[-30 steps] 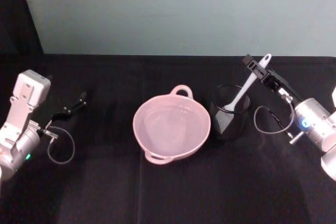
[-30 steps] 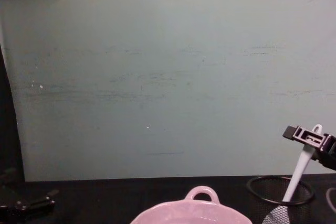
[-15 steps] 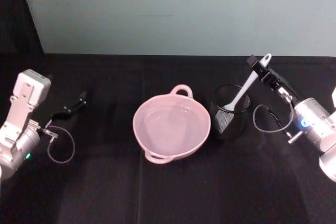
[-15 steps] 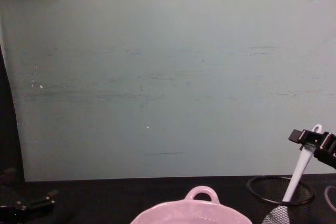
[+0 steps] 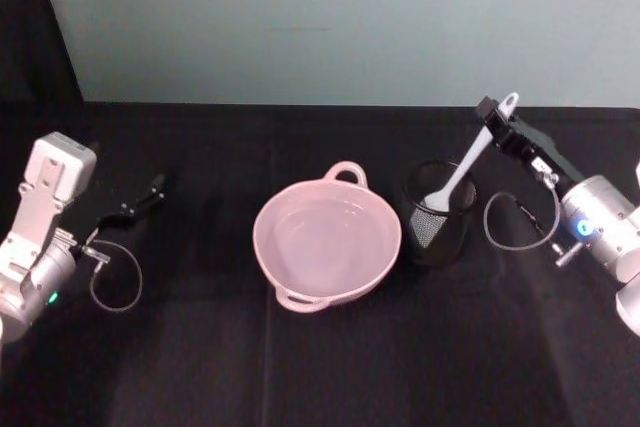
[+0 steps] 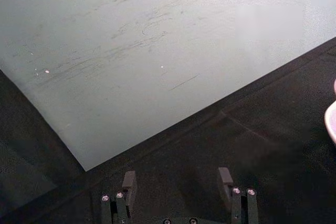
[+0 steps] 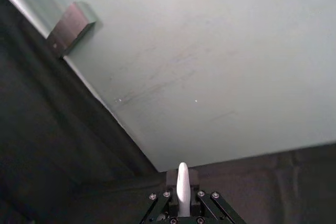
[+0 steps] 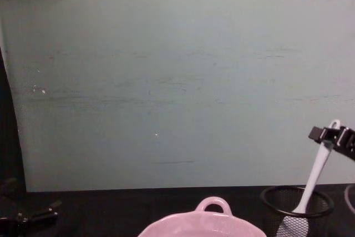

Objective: Use the one hand to pick up the spoon and stir the clear water in the bowl.

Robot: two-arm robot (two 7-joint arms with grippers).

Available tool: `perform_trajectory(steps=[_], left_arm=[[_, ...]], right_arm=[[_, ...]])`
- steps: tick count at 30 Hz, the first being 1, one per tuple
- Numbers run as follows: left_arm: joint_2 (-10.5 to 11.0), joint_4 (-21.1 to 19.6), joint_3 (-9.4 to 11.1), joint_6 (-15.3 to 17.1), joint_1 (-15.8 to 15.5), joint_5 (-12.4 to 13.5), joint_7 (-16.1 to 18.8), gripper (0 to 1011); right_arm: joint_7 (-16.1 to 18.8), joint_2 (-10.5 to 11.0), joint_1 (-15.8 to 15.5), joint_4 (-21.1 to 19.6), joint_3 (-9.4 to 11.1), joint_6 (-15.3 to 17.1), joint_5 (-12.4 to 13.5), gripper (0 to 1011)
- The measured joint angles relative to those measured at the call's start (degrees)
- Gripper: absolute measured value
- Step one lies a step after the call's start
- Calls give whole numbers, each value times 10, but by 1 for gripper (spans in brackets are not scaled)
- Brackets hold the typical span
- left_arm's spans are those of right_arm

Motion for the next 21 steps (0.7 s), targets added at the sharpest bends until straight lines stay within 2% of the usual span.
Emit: perform_trajectory(steps=[6, 7, 8, 13, 18, 21], left_arm=[[0, 0, 0, 0, 0, 0, 0, 1011], [0, 0, 0, 0, 0, 0, 0, 1011], [0, 0, 0, 0, 0, 0, 0, 1011], [0, 0, 0, 0, 0, 0, 0, 1011], [0, 0, 0, 0, 0, 0, 0, 1011], [0, 0, 0, 0, 0, 0, 0, 1011]], right_arm=[[-28, 28, -8, -66, -15, -11, -70, 114], [-34, 38, -9, -84, -20, -11, -91, 116], [-36, 42, -9, -91, -22, -11, -101, 114], [-44, 73, -6, -146, -38, 10, -154, 114], [-35, 96, 3, -185, -47, 46, -179, 114], [-29, 100, 6, -195, -47, 60, -183, 114]])
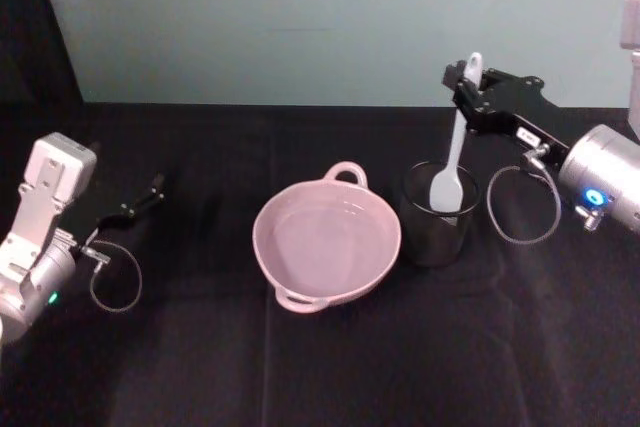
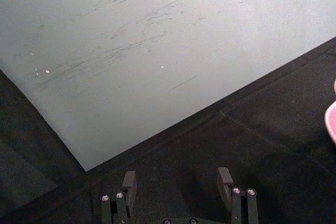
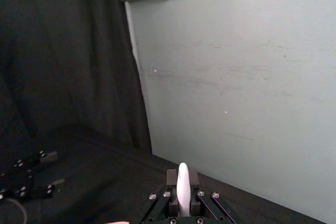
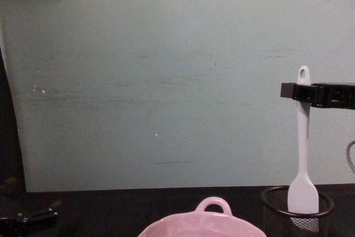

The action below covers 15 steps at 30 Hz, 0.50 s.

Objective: Use the one hand to pick up the spoon and stir the clear water in the bowl.

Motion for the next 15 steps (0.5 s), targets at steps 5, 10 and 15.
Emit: perform_trajectory(steps=[5, 10, 15], left_arm=[[0, 0, 0, 0, 0, 0, 0, 1011], [0, 0, 0, 0, 0, 0, 0, 1011], [0, 0, 0, 0, 0, 0, 0, 1011]], right_arm=[[7, 2, 2, -8, 1, 14, -5, 114], [7, 2, 2, -7, 1, 14, -5, 114], [6, 2, 2, -6, 1, 12, -5, 114]])
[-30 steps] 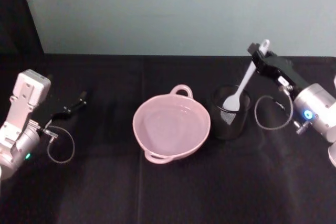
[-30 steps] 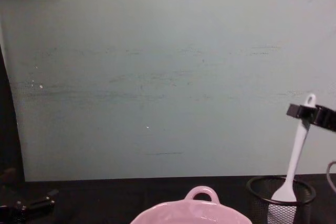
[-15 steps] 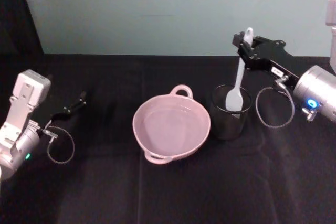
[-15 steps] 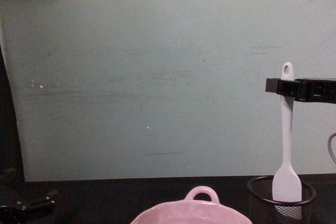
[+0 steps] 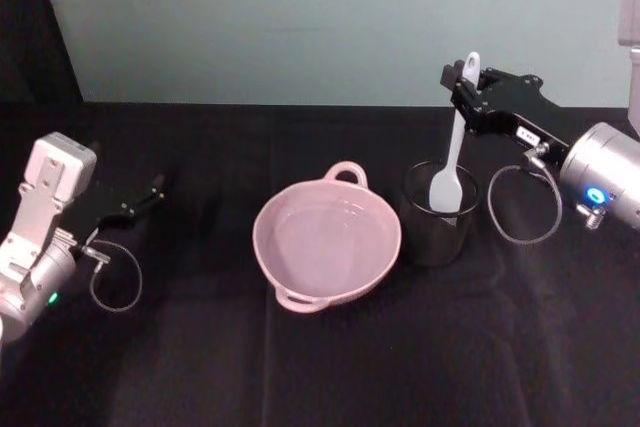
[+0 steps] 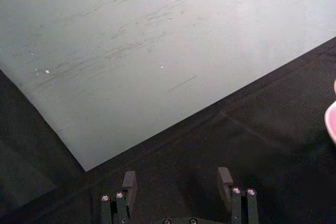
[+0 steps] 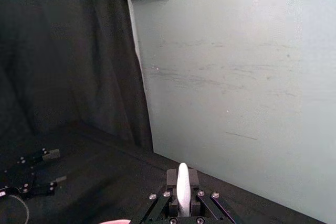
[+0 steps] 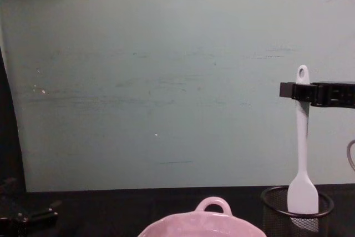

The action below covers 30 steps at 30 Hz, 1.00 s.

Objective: Use the one hand to pick up the spoon and stir the clear water in the bowl.

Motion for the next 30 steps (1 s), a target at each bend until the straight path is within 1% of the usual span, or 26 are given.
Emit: perform_trajectory(steps=[7, 13, 17, 22, 25, 28, 29, 30], left_arm=[[0, 0, 0, 0, 0, 0, 0, 1011], [0, 0, 0, 0, 0, 0, 0, 1011], [0, 0, 0, 0, 0, 0, 0, 1011], [0, 0, 0, 0, 0, 0, 0, 1011], [0, 0, 0, 0, 0, 0, 0, 1011], [0, 0, 0, 0, 0, 0, 0, 1011], [0, 0, 0, 0, 0, 0, 0, 1011], [0, 0, 0, 0, 0, 0, 0, 1011]], right_arm=[[0, 0, 0, 1, 0, -1, 1, 114], [2, 4, -9, -11, 11, -1, -4, 114], [13, 5, -3, -28, 14, 3, -13, 114], [25, -1, 13, -41, 6, 16, -18, 114], [36, -9, 30, -45, -4, 28, -17, 114], [42, -18, 43, -46, -14, 35, -14, 114], [42, -18, 43, -46, -14, 35, -14, 114], [45, -23, 49, -45, -20, 37, -12, 114]])
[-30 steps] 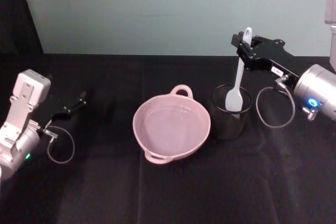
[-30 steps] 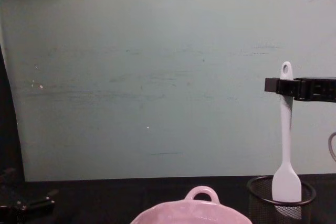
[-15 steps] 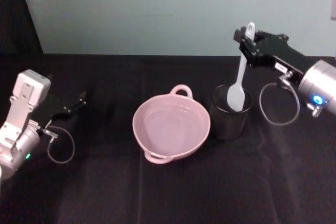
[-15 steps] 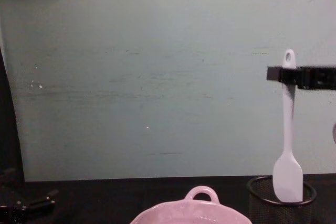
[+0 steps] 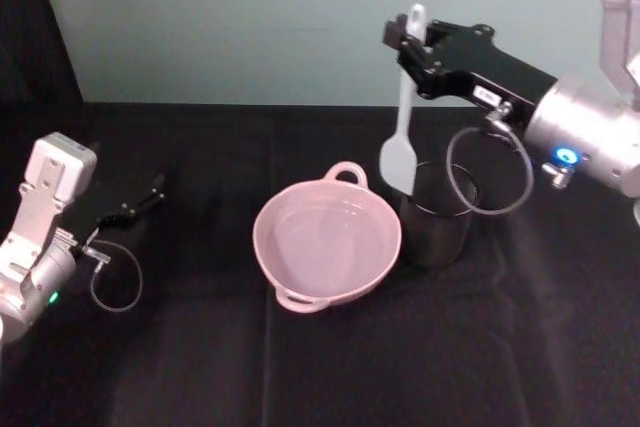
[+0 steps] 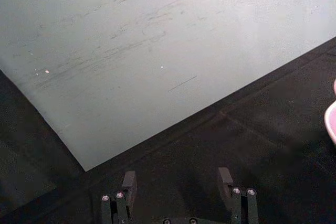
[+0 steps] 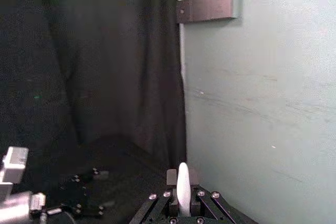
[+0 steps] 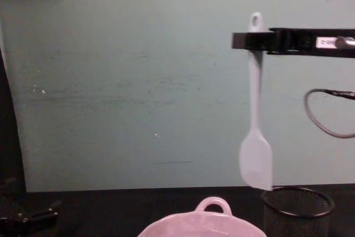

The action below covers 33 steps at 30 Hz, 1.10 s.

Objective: Use the one hand to pick up the spoon and stir the clear water in the bowl.

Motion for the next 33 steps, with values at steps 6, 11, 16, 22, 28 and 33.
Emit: perform_trajectory(steps=[6, 11, 16, 22, 28, 33], left_arm=[[0, 0, 0, 0, 0, 0, 0, 1011], [0, 0, 0, 0, 0, 0, 0, 1011], [0, 0, 0, 0, 0, 0, 0, 1011], [0, 0, 0, 0, 0, 0, 0, 1011], [0, 0, 0, 0, 0, 0, 0, 1011], [0, 0, 0, 0, 0, 0, 0, 1011]], right_arm=[[10, -19, 21, 14, -28, 3, 1, 114], [21, -34, 24, 37, -49, -18, -6, 114], [38, -50, 14, 81, -70, -61, -25, 114], [52, -61, 4, 118, -83, -95, -45, 114], [67, -72, -6, 151, -90, -123, -63, 114], [75, -80, -13, 161, -89, -139, -71, 114]])
